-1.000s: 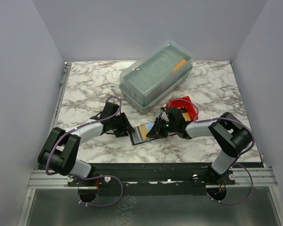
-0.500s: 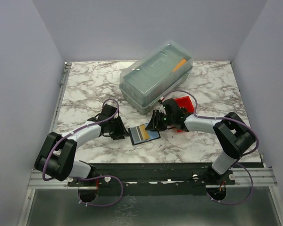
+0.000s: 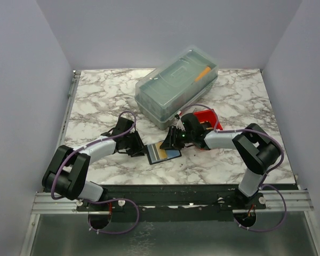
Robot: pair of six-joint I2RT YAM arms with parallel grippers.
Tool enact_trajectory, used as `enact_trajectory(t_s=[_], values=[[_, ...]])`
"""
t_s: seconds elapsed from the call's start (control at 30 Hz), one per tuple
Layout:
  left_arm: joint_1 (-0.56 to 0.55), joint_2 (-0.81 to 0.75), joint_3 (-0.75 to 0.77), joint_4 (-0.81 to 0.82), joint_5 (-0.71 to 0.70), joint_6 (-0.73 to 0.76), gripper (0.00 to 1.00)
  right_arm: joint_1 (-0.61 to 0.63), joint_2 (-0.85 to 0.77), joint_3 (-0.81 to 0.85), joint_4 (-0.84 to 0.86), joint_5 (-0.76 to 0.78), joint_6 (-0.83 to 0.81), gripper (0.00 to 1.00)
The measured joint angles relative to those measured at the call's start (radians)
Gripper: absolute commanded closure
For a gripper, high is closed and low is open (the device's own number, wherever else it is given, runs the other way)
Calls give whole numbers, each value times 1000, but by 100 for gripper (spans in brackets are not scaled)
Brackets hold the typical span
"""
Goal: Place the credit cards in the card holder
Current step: Insert the credit card into the card slot.
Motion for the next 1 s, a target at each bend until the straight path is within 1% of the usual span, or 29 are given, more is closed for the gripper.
enact_trajectory(t_s=[0.2,0.3,0.37,0.43,0.5,0.57,0.63,0.77,1.0], values=[[0,2,0,5,5,-2,67,25,17,-16,106,-61,89,64],[0,2,0,5,5,-2,67,45,32,-16,166,-90,127,62],[0,2,0,5,5,-1,63,50,31,-16,178,-96,135,61],[0,-1,0,5,5,0,60,52,17,-15,151,-82,125,58],[0,-8,0,5,4,2,57,54,-13,-8,72,-47,105,54],[0,-16,-2,0,3,5,57,54,-49,2,-5,-2,82,51],[0,-20,-3,-3,3,7,57,54,-84,2,-54,33,65,51],[0,-22,-5,-3,5,8,58,51,-87,0,-79,66,53,51],[1,-6,-5,9,32,8,59,57,2,29,-74,56,48,51]])
